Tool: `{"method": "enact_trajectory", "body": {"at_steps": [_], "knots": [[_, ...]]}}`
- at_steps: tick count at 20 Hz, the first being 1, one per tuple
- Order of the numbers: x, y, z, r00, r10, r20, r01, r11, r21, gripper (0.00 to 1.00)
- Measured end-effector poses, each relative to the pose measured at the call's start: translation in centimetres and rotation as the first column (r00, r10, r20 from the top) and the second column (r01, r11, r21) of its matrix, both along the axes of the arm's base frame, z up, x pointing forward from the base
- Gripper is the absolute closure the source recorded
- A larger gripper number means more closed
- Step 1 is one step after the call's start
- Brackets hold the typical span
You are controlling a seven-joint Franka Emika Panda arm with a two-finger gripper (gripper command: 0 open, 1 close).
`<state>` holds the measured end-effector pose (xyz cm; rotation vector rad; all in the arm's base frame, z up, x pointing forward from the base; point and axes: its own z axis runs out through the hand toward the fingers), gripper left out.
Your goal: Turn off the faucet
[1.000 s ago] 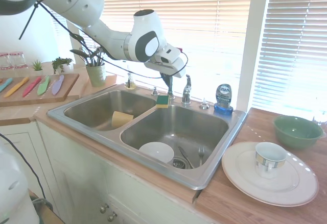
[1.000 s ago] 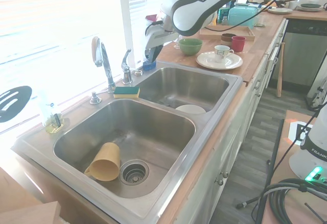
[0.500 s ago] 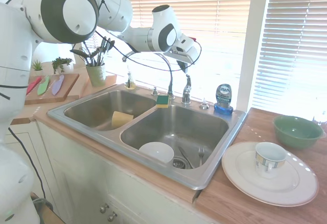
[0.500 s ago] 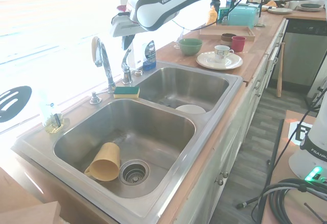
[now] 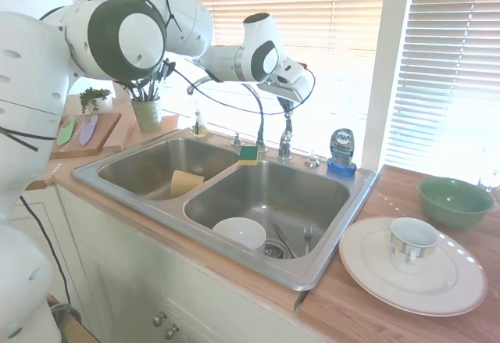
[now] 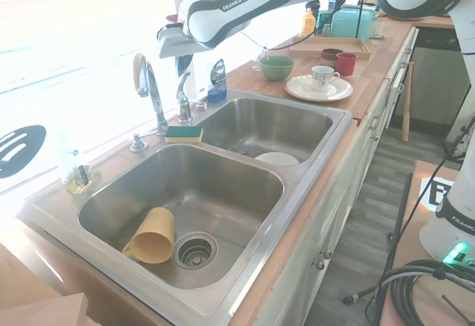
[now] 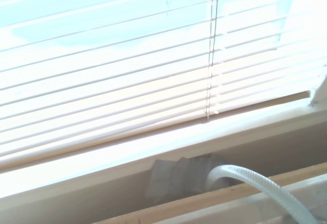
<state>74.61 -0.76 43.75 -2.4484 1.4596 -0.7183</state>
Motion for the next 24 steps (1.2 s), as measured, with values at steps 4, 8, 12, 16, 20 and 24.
{"method": "enact_trajectory", "body": {"at_steps": [4,8,12,16,20,24], "knots": [[-0.5,0.0,-0.5,1.0,-0.002,-0.016,0.002,1.0,0.011,1.0],[-1.9,0.1,-0.5,0.999,0.0,-0.032,0.0,1.0,0.026,1.0],[-3.8,1.3,-1.0,0.998,0.023,-0.056,-0.021,0.999,0.03,1.0],[-4.9,3.6,-1.3,0.996,0.058,-0.067,-0.056,0.998,0.029,1.0],[-5.2,4.3,-1.6,0.993,0.07,-0.091,-0.068,0.997,0.023,1.0],[-5.6,4.1,-1.6,0.993,0.066,-0.097,-0.065,0.998,0.021,1.0]]}}
